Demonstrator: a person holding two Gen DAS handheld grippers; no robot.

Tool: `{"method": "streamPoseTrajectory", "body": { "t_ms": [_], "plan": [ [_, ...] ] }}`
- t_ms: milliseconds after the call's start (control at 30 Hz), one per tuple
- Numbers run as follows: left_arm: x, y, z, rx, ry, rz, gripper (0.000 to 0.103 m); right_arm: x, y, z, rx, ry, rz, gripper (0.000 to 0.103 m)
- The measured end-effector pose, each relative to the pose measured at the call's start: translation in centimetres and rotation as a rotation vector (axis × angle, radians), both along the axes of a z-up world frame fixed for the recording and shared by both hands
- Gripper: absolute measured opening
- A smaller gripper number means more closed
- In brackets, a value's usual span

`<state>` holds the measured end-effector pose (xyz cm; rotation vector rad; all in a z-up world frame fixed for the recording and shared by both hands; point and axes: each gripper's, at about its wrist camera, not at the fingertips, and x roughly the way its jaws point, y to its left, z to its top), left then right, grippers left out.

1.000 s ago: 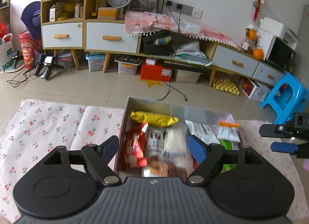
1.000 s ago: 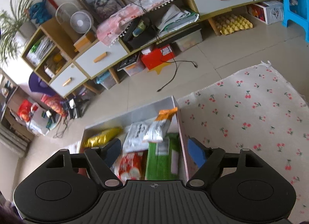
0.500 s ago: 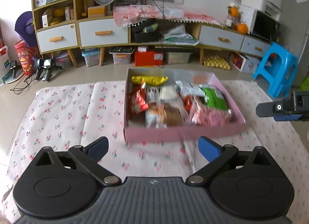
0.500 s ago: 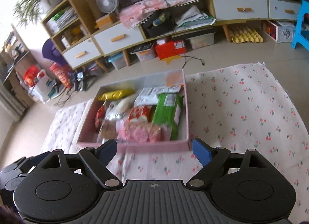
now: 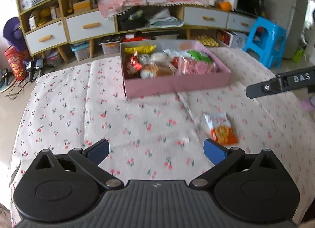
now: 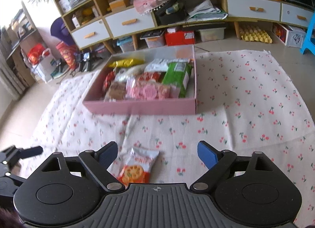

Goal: Organize snacks
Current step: 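Grasp the silver truffle wrapper with the left tool while the right tool grasps the lotus biscuit bag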

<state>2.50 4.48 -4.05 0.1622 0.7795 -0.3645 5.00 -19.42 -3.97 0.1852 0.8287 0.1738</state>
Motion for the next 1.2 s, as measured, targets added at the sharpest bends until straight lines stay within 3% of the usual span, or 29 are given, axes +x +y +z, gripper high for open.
{"method": "streamPoseTrajectory", "body": {
  "t_ms": [167, 533, 667, 700, 767, 1067, 1200],
  "plan": [
    [-1.8, 1.0, -1.3, 0.008, 0.033, -0.152, 0.101, -1.4, 1.3, -2.1, -0.052, -0.014, 0.033, 0.091],
    [-4.7, 2.2, -2.8, 0.063, 0.090, -0.338, 0.096, -2.9, 3.5, -4.5, -0.111, -0.003, 0.078, 0.091],
    [-5.0, 1.9, -3.8, 0.100, 0.133, -0.367, 0.074, -2.8, 4.2, -5.4, -0.145, -0.006, 0.081, 0.091],
    [-5.0, 1.8, -4.0, 0.109, 0.144, -0.371, 0.066, -2.7, 4.4, -5.7, -0.151, -0.001, 0.082, 0.091],
    [-5.2, 1.6, -4.4, 0.125, 0.149, -0.373, 0.062, -2.5, 4.9, -6.2, -0.161, 0.006, 0.080, 0.091],
    [-4.3, 2.3, -4.1, 0.052, 0.124, -0.263, 0.025, -1.8, 6.8, -7.5, -0.202, -0.029, 0.085, 0.093],
    [-3.1, 2.8, -4.2, 0.022, 0.112, -0.153, 0.025, -1.2, 7.0, -7.6, -0.194, -0.038, 0.065, 0.093]
  ]
}}
